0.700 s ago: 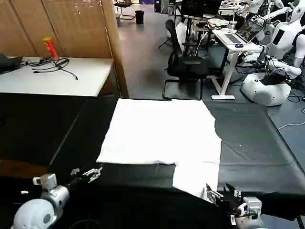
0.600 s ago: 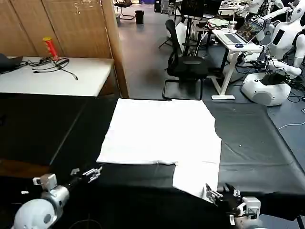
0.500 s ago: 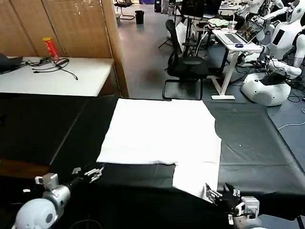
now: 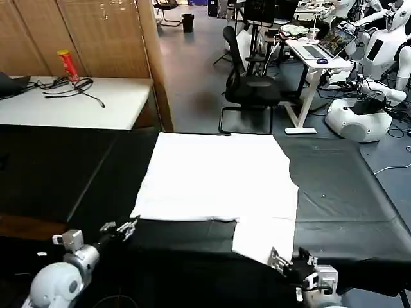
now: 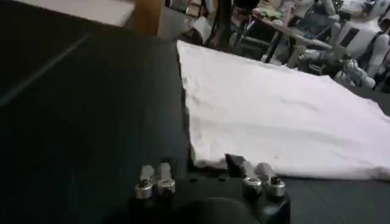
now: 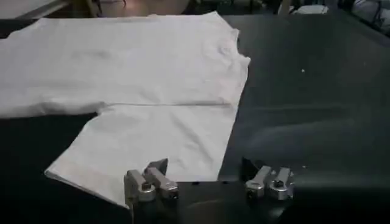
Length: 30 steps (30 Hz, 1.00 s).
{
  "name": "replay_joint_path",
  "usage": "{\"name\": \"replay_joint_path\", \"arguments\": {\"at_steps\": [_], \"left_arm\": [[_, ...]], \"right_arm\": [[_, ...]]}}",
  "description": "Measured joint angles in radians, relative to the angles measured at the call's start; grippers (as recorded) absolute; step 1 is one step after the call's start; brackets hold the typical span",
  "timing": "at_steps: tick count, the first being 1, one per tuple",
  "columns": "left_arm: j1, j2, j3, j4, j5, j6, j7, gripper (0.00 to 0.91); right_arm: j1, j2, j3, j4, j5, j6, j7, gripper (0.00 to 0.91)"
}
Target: Fold and organize the clothes.
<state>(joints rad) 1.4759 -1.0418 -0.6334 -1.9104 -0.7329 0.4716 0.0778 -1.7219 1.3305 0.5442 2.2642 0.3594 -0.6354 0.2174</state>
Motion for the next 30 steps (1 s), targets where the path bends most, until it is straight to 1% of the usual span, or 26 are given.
{"name": "replay_joint_path", "arguments": {"at_steps": [2, 7, 12, 17, 21, 25, 30], "left_arm": [[0.005, 0.000, 0.002, -0.001, 0.002, -0.001, 0.000, 0.000], [0.023, -0.001, -0.002, -0.019, 0.007, -0.002, -0.007, 0.000], [0.053, -0.015, -0.019, -0.057, 0.011, 0.005, -0.030, 0.000], [0.100, -0.009, -0.039, -0.126, 0.009, 0.018, -0.054, 0.000], [0.152, -0.007, -0.060, -0.184, 0.012, 0.020, -0.062, 0.000], [0.212, -0.008, -0.093, -0.234, 0.010, 0.029, -0.070, 0.000], [0.277, -0.016, -0.143, -0.268, -0.017, 0.023, -0.077, 0.000]], "right_arm": [[-0.004, 0.000, 0.000, 0.004, 0.000, 0.000, 0.001, 0.000], [-0.026, 0.005, 0.003, 0.031, 0.001, -0.006, 0.021, 0.000], [-0.074, 0.011, 0.016, 0.099, -0.001, -0.031, 0.045, 0.000], [-0.143, 0.020, 0.020, 0.161, -0.018, -0.034, 0.059, 0.000], [-0.190, 0.022, 0.021, 0.187, -0.018, -0.016, 0.060, 0.000], [-0.198, 0.023, 0.026, 0.191, -0.014, 0.005, 0.057, 0.000], [-0.186, 0.013, 0.040, 0.199, -0.010, 0.054, 0.020, 0.000]]}}
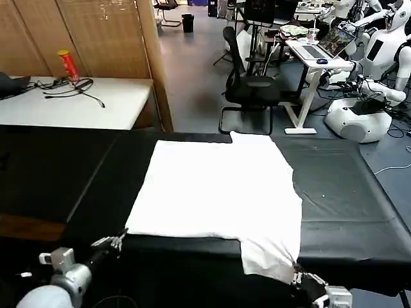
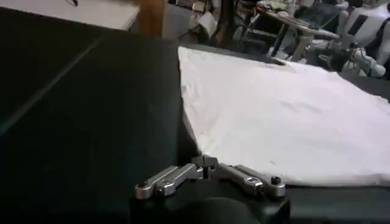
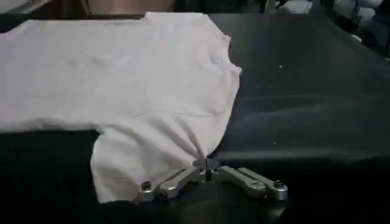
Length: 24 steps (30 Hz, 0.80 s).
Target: Fold and organize the clothes.
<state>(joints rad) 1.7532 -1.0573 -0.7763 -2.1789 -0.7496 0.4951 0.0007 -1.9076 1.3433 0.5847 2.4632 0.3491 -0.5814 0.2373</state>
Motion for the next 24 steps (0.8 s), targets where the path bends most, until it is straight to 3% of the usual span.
{"name": "replay_joint_path", "arguments": {"at_steps": [7, 13, 24], "left_arm": [[-0.011, -0.041, -0.013, 0.004, -0.002, -0.063, -0.001, 0.000], [-0.111, -0.095, 0.033, 0.045, 0.082, -0.107, 0.010, 0.000], [-0.283, -0.136, 0.095, 0.128, 0.151, -0.133, 0.001, 0.000]], "right_arm": [[0.113, -0.033, 0.012, -0.046, 0.058, 0.089, -0.052, 0.000], [0.286, -0.085, -0.003, -0.168, 0.106, 0.137, -0.047, 0.000], [0.604, -0.158, -0.071, -0.429, 0.162, 0.153, -0.055, 0.000]]}}
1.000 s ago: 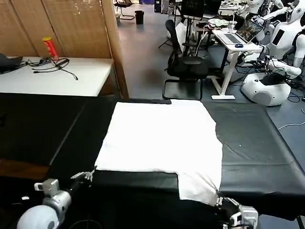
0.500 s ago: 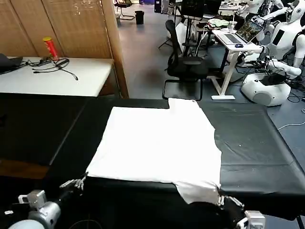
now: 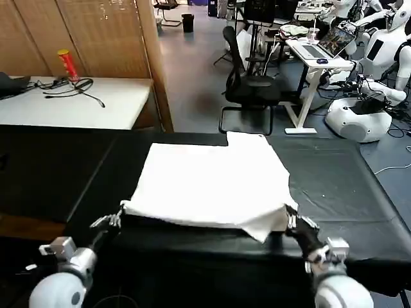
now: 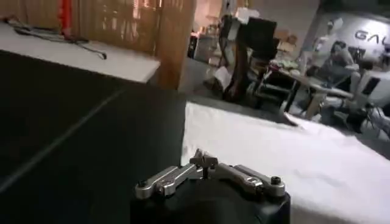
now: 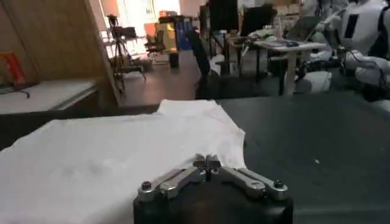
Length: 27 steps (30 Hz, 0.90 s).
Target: Fold and organize the clothes.
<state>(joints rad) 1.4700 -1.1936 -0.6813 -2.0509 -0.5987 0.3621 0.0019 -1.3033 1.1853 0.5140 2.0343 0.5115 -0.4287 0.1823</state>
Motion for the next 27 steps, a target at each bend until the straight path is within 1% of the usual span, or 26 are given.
{"name": "replay_joint_path", "arguments": {"at_steps": [9, 16, 17, 18, 23, 27], "left_arm": [[-0.118, 0.020, 0.065, 0.105, 0.087, -0.004, 0.003, 0.000], [-0.203, 0.047, 0.114, 0.185, 0.130, -0.010, 0.007, 0.000], [-0.214, 0.050, 0.119, 0.194, 0.136, -0.011, 0.008, 0.380], [-0.223, 0.053, 0.124, 0.205, 0.141, -0.013, 0.008, 0.878], [-0.264, 0.056, 0.138, 0.247, 0.148, -0.013, 0.006, 0.878], [-0.274, 0.047, 0.141, 0.255, 0.144, -0.016, 0.008, 0.878]], "right_arm": [[0.152, -0.012, -0.038, -0.166, -0.007, 0.001, -0.004, 0.000], [0.212, 0.001, -0.051, -0.253, -0.008, 0.004, -0.024, 0.000], [0.218, 0.005, -0.052, -0.264, -0.007, 0.005, -0.032, 0.000], [0.223, 0.010, -0.053, -0.275, -0.006, 0.003, -0.040, 0.878], [0.211, 0.014, -0.045, -0.280, -0.002, -0.013, -0.077, 0.878], [0.171, -0.006, -0.027, -0.239, -0.002, -0.027, -0.102, 0.878]]}}
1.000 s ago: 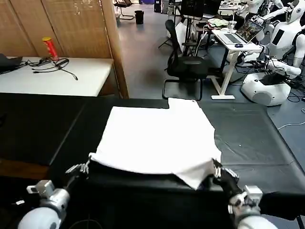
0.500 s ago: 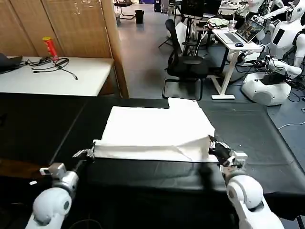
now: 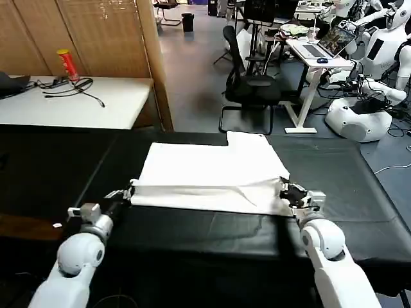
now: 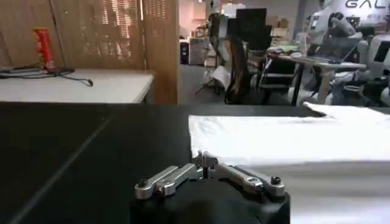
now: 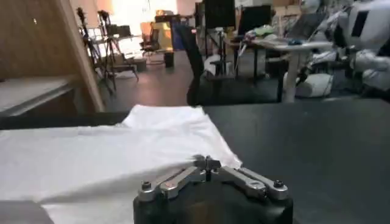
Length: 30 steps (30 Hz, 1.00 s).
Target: Fold and organize the clothes.
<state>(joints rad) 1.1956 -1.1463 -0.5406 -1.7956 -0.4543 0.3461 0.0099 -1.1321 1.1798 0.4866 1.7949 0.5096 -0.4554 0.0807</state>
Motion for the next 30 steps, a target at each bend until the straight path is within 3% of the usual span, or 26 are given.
{"name": "replay_joint_path", "arguments": {"at_steps": [7, 14, 15, 18, 21, 22, 23, 24, 25, 27, 28, 30], "left_arm": [[0.014, -0.015, -0.001, -0.006, 0.004, 0.004, 0.000, 0.878], [0.074, 0.002, -0.031, -0.050, -0.008, 0.037, 0.015, 0.878], [0.087, 0.003, -0.037, -0.057, -0.020, 0.043, 0.021, 0.878], [0.119, 0.001, -0.050, -0.065, -0.067, 0.056, 0.025, 0.878], [0.130, -0.005, -0.054, -0.062, -0.085, 0.061, 0.030, 0.878], [0.133, -0.007, -0.054, -0.059, -0.086, 0.061, 0.031, 0.868], [0.135, -0.008, -0.054, -0.054, -0.086, 0.062, 0.033, 0.712], [0.137, -0.009, -0.054, -0.051, -0.086, 0.064, 0.035, 0.644], [0.139, -0.010, -0.054, -0.048, -0.086, 0.065, 0.035, 0.390], [0.141, -0.010, -0.054, -0.042, -0.086, 0.067, 0.035, 0.146], [0.141, -0.010, -0.054, -0.039, -0.086, 0.067, 0.036, 0.127], [0.143, -0.010, -0.054, -0.037, -0.085, 0.067, 0.037, 0.098]], "right_arm": [[-0.109, -0.052, 0.048, 0.129, -0.004, -0.044, -0.018, 0.878], [-0.226, -0.085, 0.098, 0.193, -0.018, -0.042, -0.031, 0.868], [-0.238, -0.085, 0.105, 0.193, -0.016, -0.042, -0.029, 0.800], [-0.259, -0.081, 0.112, 0.189, -0.008, -0.042, -0.026, 0.770], [-0.268, -0.071, 0.109, 0.181, -0.009, -0.044, -0.025, 0.683], [-0.269, -0.067, 0.107, 0.179, -0.013, -0.044, -0.025, 0.566], [-0.270, -0.064, 0.104, 0.177, -0.018, -0.044, -0.025, 0.536], [-0.271, -0.061, 0.100, 0.175, -0.021, -0.045, -0.026, 0.497], [-0.273, -0.058, 0.097, 0.174, -0.025, -0.045, -0.027, 0.371], [-0.275, -0.052, 0.090, 0.171, -0.033, -0.045, -0.029, 0.244], [-0.276, -0.050, 0.088, 0.170, -0.034, -0.045, -0.029, 0.098], [-0.279, -0.047, 0.087, 0.170, -0.037, -0.044, -0.029, 0.088]]}}
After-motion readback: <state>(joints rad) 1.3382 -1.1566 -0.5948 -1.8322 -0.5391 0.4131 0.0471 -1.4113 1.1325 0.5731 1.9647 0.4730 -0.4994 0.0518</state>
